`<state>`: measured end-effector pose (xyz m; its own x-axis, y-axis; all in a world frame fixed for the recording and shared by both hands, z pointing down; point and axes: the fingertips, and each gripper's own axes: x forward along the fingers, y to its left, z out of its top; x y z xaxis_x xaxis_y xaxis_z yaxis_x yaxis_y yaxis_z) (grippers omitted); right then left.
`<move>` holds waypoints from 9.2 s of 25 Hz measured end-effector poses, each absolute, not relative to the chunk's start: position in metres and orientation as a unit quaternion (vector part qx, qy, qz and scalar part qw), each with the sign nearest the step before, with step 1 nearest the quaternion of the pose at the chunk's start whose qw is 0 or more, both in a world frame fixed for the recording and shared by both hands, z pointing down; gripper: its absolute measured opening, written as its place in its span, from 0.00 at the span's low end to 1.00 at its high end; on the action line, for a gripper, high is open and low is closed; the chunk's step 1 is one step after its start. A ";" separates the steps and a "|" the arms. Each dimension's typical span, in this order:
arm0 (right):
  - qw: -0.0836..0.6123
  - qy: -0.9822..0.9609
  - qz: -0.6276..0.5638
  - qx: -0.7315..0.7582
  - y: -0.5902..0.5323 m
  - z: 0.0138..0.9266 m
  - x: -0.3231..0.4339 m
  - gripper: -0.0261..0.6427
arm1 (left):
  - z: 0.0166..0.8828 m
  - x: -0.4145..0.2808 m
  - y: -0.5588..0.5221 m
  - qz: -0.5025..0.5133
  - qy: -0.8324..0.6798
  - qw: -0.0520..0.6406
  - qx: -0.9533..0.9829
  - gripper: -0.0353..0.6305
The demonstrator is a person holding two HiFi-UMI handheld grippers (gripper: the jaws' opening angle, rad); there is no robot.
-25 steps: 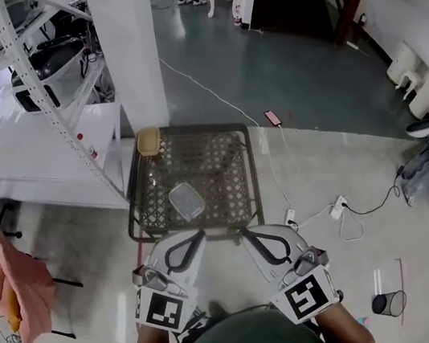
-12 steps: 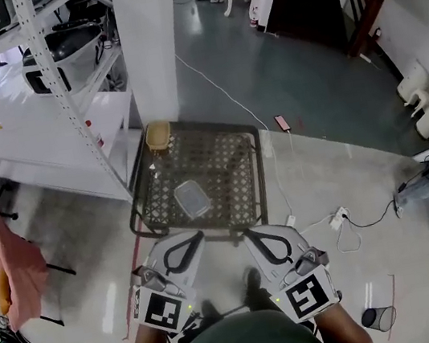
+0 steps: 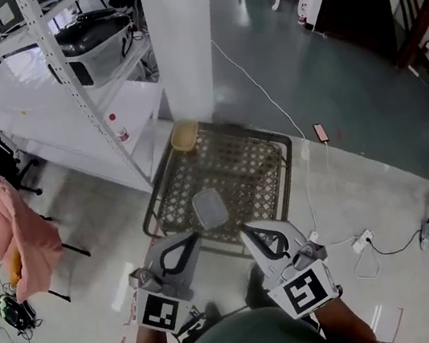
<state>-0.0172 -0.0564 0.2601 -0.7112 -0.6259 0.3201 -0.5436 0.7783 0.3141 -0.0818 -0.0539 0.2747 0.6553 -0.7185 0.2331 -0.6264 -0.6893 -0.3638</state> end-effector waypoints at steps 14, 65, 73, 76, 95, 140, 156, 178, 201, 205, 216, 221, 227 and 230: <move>0.191 -0.946 -0.076 0.249 -0.145 0.292 0.055 0.05 | 0.302 -0.007 -0.130 -0.226 0.438 0.097 -0.865 0.06; 0.326 -0.901 0.106 0.267 -0.299 0.568 -0.042 0.05 | 0.599 -0.127 -0.292 -0.303 0.386 -0.133 -0.861 0.06; 0.351 -0.892 0.123 0.257 -0.295 0.611 -0.051 0.05 | 0.647 -0.138 -0.279 -0.323 0.383 -0.172 -0.848 0.07; 0.361 -0.887 0.134 0.254 -0.294 0.631 -0.055 0.06 | 0.668 -0.141 -0.276 -0.330 0.378 -0.190 -0.844 0.08; 0.424 -0.845 0.207 0.253 -0.287 0.749 -0.049 0.11 | 0.771 -0.145 -0.260 -0.363 0.354 -0.274 -0.817 0.16; 0.422 -0.810 0.271 0.305 -0.270 0.780 -0.061 0.07 | 0.786 -0.138 -0.250 -0.290 0.413 -0.357 -0.786 0.05; 0.388 -0.842 0.194 0.320 -0.279 0.687 -0.066 0.07 | 0.701 -0.153 -0.254 -0.273 0.438 -0.286 -0.807 0.05; 0.315 -0.881 0.054 0.348 -0.307 0.512 -0.042 0.07 | 0.510 -0.147 -0.283 -0.242 0.427 -0.127 -0.862 0.05; 0.212 -0.894 -0.057 0.391 -0.280 0.330 -0.004 0.07 | 0.340 -0.118 -0.261 -0.181 0.421 0.022 -0.888 0.05; 0.199 -0.893 -0.075 0.397 -0.271 0.305 0.005 0.07 | 0.321 -0.115 -0.252 -0.173 0.424 0.037 -0.888 0.05; 0.181 -0.881 -0.122 0.421 -0.240 0.248 0.027 0.07 | 0.262 -0.114 -0.214 -0.145 0.437 0.088 -0.883 0.05; 0.180 -0.875 -0.141 0.427 -0.221 0.232 0.034 0.07 | 0.245 -0.115 -0.192 -0.142 0.440 0.110 -0.880 0.05; 0.169 -0.868 -0.169 0.436 -0.200 0.203 0.038 0.07 | 0.227 -0.120 -0.170 -0.128 0.448 0.128 -0.875 0.05; 0.164 -0.862 -0.185 0.443 -0.190 0.188 0.039 0.07 | 0.217 -0.126 -0.159 -0.122 0.451 0.140 -0.873 0.06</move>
<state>0.0389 -0.1900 0.1881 -0.5542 -0.8238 0.1196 -0.7024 0.5398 0.4640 -0.1257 -0.1594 0.2174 0.5624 -0.8222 0.0877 -0.7538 -0.5534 -0.3542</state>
